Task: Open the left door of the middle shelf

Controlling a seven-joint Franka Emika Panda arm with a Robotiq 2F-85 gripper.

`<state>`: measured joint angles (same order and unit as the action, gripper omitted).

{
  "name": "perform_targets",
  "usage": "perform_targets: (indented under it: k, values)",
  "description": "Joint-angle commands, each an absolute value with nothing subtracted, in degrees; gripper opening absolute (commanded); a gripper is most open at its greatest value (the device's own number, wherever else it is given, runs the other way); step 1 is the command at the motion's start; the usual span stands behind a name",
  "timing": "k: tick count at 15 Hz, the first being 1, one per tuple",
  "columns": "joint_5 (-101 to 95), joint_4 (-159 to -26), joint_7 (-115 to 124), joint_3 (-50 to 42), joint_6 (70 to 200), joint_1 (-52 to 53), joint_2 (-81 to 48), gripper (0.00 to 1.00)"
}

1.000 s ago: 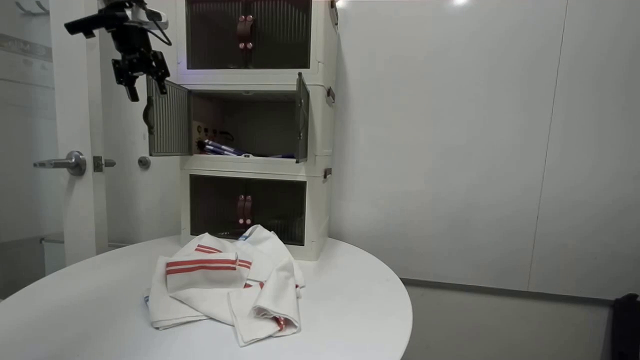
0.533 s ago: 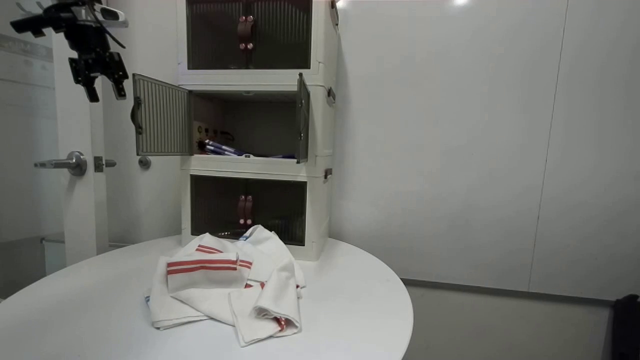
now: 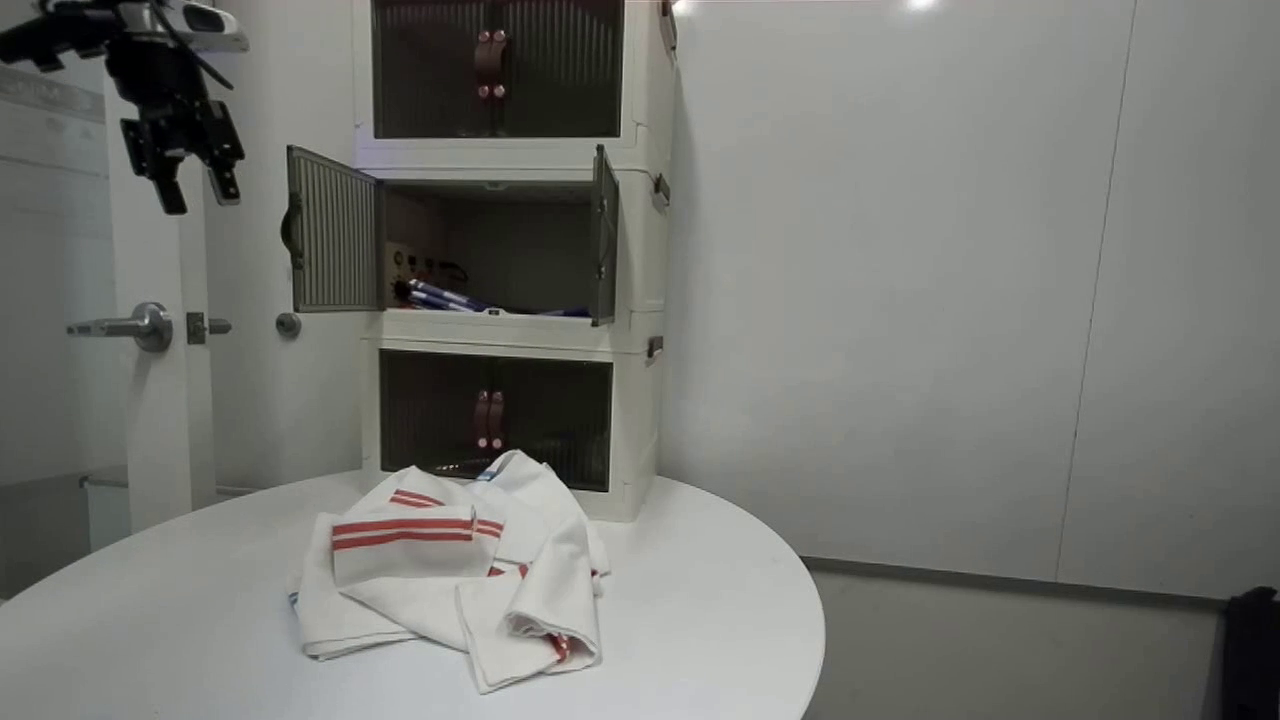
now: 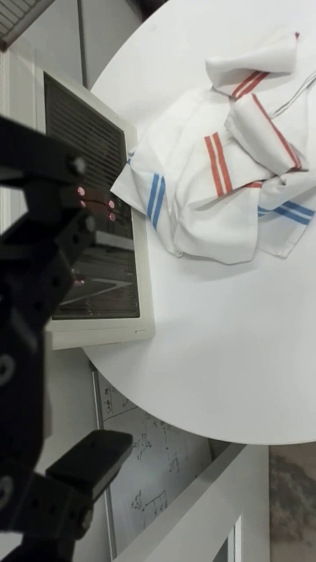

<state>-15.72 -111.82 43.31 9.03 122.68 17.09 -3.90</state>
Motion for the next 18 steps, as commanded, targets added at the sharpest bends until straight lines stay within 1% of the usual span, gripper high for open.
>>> perform_targets:
  k: [1,4,7,12,18]
  values:
    - [-15.3,-108.9,46.0,13.0,112.2,18.6,-0.2,1.00]
    - [-13.7,-108.1,44.2,15.7,106.4,18.8,3.5,1.00]
    - [-14.4,-109.7,44.5,16.4,103.7,17.4,8.1,1.00]
    - [-14.2,-115.5,44.6,13.1,106.0,11.5,14.2,1.00]
    - [-11.2,-119.4,43.2,9.0,108.0,5.8,15.2,1.00]
